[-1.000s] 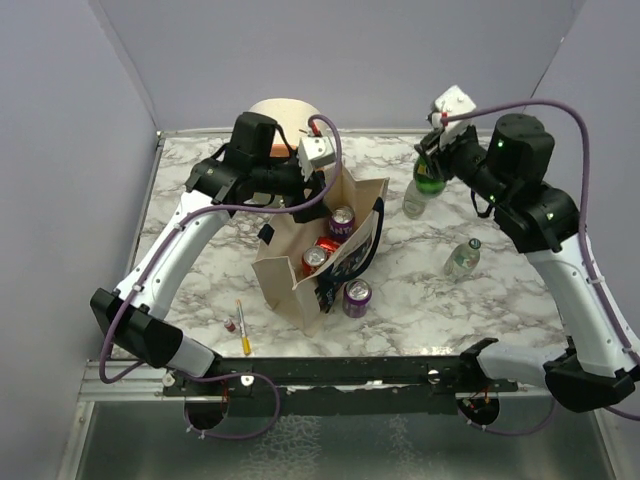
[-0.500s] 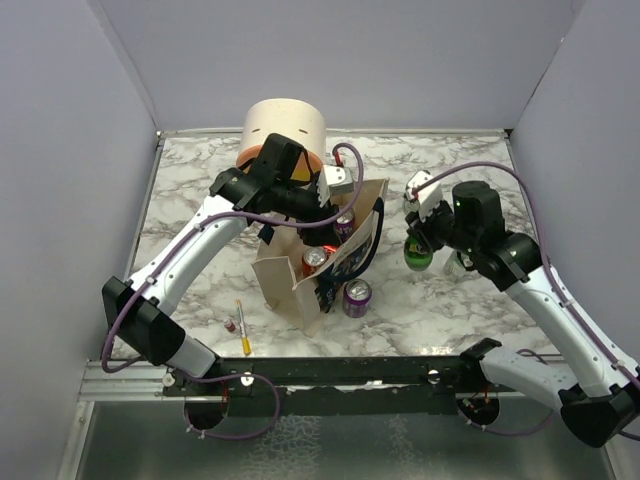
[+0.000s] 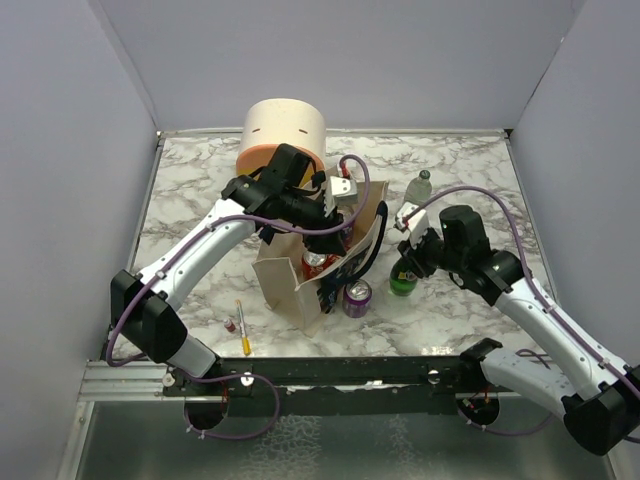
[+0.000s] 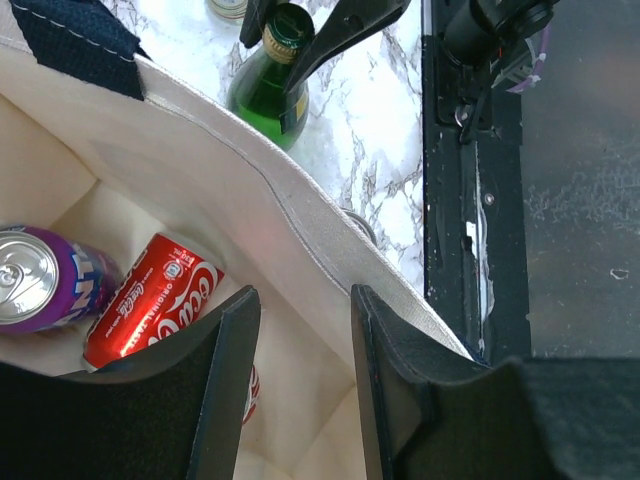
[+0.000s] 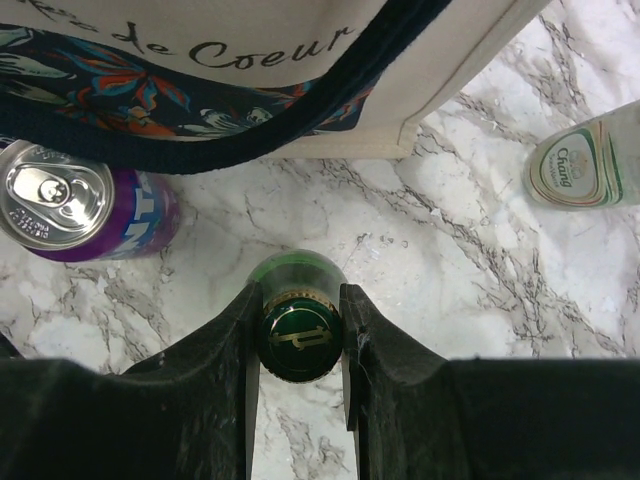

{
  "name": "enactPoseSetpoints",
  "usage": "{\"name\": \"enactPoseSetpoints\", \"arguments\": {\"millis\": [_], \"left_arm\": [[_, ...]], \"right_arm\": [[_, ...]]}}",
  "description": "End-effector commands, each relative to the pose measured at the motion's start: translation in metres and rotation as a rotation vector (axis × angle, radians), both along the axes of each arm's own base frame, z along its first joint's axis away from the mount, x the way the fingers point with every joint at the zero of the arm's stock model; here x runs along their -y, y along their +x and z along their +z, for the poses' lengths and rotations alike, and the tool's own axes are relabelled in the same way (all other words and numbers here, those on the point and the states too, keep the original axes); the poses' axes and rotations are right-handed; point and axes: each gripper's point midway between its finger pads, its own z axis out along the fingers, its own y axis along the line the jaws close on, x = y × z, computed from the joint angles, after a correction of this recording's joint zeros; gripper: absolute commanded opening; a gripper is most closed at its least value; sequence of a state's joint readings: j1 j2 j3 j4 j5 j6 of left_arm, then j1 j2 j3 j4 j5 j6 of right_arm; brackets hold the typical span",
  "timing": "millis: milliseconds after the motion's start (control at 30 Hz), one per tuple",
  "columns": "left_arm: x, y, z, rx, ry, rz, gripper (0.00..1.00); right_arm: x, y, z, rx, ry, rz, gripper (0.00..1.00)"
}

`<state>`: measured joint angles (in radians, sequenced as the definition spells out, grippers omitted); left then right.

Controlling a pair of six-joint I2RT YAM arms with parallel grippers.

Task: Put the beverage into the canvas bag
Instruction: Place the drink at the center of the board.

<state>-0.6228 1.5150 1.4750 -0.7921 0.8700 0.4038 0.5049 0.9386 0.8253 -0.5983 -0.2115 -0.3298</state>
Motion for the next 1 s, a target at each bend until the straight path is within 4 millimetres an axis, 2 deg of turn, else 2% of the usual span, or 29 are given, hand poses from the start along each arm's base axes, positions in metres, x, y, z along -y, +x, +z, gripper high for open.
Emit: {"name": "enactPoseSetpoints", "arguments": {"millis": [0, 167, 467, 533, 633, 700, 733, 800, 967], "left_arm": [[0.009, -0.007, 0.007, 0.020, -0.050, -0.075, 0.43], [0.010, -0.012, 0.004, 0.046, -0.037, -0.108, 0.43], [0.014, -0.013, 0.002, 0.053, -0.034, -0.129, 0.43], [0.015, -0.014, 0.002, 0.056, -0.033, -0.134, 0.43], [0.016, -0.014, 0.002, 0.065, -0.032, -0.140, 0.42], [0.016, -0.014, 0.001, 0.072, -0.030, -0.144, 0.42], [0.016, -0.014, 0.001, 0.075, -0.029, -0.147, 0.42], [0.016, -0.014, 0.000, 0.079, -0.028, -0.151, 0.41], [0.019, -0.018, -0.003, 0.105, -0.015, -0.180, 0.39]], "right_arm": [[-0.018, 0.009, 0.043, 0.162, 0.096, 0.081, 0.03], [-0.013, -0.002, 0.026, 0.117, 0.041, 0.119, 0.13], [-0.004, -0.010, 0.016, 0.110, -0.003, 0.124, 0.31], [-0.003, -0.010, 0.016, 0.109, -0.011, 0.127, 0.39], [-0.002, -0.008, 0.020, 0.108, -0.014, 0.116, 0.62], [-0.005, -0.006, 0.029, 0.108, -0.001, 0.117, 0.75], [-0.007, -0.005, 0.037, 0.113, 0.014, 0.113, 0.78], [-0.012, 0.001, 0.059, 0.138, 0.060, 0.094, 0.80], [-0.035, 0.024, 0.133, 0.194, 0.244, 0.038, 0.82]]}}
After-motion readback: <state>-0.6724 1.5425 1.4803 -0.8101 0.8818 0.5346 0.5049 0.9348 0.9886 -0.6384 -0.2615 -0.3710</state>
